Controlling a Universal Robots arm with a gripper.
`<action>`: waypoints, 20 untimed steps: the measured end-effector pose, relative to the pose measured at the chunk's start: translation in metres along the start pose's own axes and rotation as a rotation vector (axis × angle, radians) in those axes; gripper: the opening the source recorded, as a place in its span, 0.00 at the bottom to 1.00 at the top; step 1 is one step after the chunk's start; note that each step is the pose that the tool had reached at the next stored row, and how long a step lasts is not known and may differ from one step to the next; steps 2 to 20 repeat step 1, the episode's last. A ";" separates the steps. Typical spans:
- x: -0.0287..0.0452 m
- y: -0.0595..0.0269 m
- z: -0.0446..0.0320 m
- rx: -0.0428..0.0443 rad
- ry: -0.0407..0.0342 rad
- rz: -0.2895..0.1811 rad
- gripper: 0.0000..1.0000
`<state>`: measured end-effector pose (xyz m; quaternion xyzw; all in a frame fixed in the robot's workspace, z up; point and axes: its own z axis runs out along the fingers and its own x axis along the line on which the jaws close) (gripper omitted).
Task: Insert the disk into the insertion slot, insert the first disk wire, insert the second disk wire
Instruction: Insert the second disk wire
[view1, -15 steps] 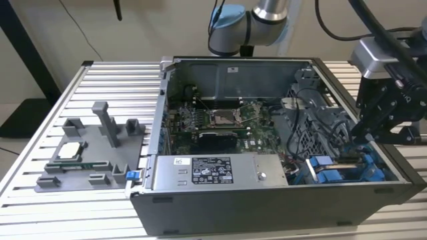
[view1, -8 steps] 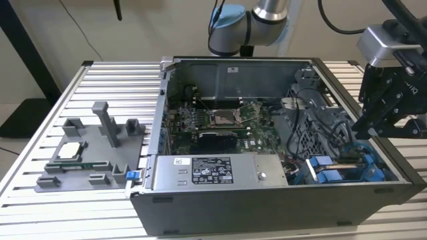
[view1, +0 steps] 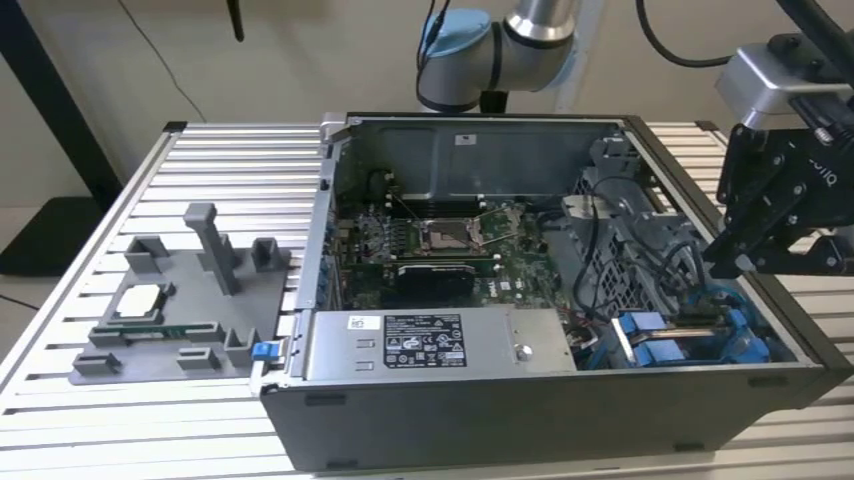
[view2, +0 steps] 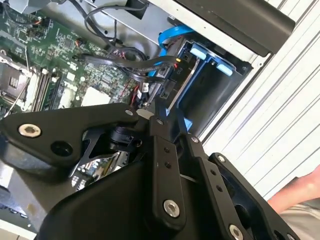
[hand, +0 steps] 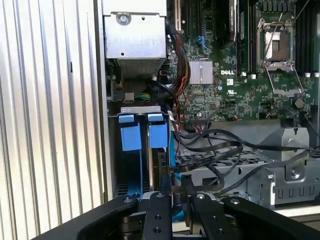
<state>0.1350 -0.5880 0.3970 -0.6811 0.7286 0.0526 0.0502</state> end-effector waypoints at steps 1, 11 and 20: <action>0.0000 0.0000 0.0000 -0.0001 0.0000 0.000 1.00; 0.0000 0.0000 0.0000 -0.0001 0.0000 0.000 1.00; 0.0000 0.0000 0.0000 -0.0001 0.0000 0.000 1.00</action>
